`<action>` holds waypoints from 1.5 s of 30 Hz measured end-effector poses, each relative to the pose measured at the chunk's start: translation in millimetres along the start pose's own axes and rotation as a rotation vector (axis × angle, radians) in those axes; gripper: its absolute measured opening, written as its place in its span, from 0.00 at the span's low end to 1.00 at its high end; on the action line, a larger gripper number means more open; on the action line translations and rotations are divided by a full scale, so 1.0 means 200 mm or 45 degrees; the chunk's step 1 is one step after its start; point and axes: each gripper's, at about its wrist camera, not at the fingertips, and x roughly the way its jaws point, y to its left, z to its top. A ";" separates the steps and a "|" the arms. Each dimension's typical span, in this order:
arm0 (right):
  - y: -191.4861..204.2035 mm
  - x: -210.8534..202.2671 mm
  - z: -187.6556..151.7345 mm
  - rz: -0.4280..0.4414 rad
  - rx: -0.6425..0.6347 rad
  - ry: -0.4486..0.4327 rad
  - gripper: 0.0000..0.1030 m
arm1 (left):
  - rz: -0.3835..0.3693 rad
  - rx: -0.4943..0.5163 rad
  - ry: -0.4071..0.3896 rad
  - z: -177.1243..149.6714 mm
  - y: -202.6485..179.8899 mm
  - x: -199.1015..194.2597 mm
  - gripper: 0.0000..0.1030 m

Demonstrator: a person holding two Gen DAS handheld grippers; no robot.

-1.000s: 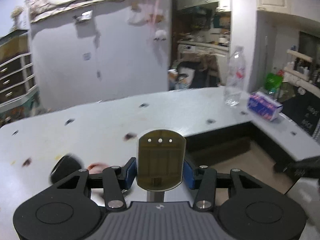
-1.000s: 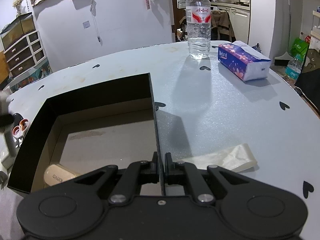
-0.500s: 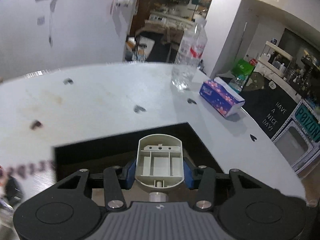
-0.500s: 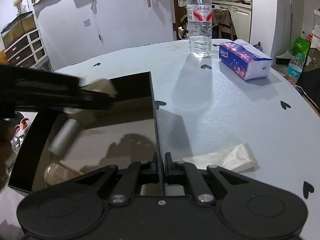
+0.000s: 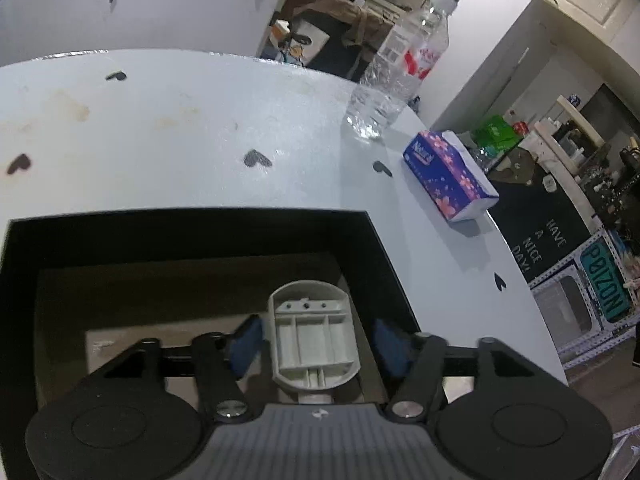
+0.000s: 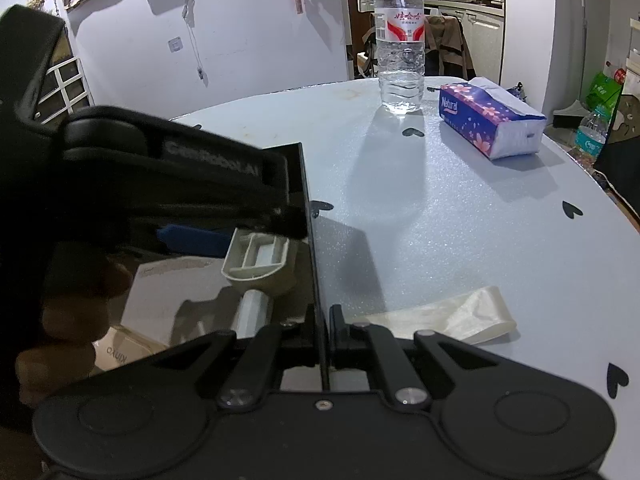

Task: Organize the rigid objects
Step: 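Carry the white holder with the left gripper and release it into the box, then grasp the white charger cube with the left gripper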

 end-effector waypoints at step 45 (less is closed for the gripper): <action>0.00 0.00 0.00 0.000 0.007 -0.003 0.05 | 0.382 0.286 -0.291 -0.37 0.33 -0.72 1.00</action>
